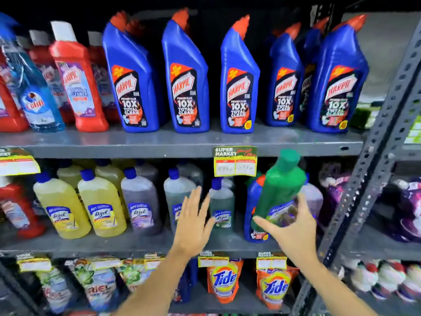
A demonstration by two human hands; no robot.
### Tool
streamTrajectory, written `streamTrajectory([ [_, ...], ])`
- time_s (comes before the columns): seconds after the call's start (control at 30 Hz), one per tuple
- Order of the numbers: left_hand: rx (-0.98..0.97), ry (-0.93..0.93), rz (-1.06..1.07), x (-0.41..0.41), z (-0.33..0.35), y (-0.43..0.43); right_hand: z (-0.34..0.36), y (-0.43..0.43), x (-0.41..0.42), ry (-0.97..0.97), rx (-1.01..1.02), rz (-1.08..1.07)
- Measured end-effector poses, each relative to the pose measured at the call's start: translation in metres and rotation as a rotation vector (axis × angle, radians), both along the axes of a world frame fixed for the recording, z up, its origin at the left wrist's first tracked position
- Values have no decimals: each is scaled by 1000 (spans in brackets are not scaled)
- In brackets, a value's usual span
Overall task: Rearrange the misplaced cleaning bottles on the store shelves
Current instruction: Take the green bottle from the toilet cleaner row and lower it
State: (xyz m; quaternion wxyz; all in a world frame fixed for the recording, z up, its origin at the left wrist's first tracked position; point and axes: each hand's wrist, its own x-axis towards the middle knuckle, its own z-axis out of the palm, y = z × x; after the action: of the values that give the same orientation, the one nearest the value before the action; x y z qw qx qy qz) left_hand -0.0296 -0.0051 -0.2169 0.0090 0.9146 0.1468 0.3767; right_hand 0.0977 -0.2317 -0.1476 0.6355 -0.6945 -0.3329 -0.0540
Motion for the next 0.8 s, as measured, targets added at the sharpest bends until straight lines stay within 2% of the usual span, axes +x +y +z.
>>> streamTrajectory([
  [0.13, -82, 475, 19, -35, -89, 22, -56, 36, -19, 143, -129, -34],
  [0.23, -197, 635, 50, -50, -126, 38, -81, 71, -29, 174, -199, -101],
  [0.37, -209, 677, 51, -56, -141, 46, -107, 114, -29, 258, -265, -122],
  [0.5, -203, 640, 18, -56, -148, 48, -124, 138, -26, 319, -351, -121],
  [0.63, -172, 645, 21, -58, -147, 46, -139, 142, -27, 292, -426, -145],
  [0.8, -170, 657, 16, -58, -144, 44, -146, 139, -29, 261, -398, -85],
])
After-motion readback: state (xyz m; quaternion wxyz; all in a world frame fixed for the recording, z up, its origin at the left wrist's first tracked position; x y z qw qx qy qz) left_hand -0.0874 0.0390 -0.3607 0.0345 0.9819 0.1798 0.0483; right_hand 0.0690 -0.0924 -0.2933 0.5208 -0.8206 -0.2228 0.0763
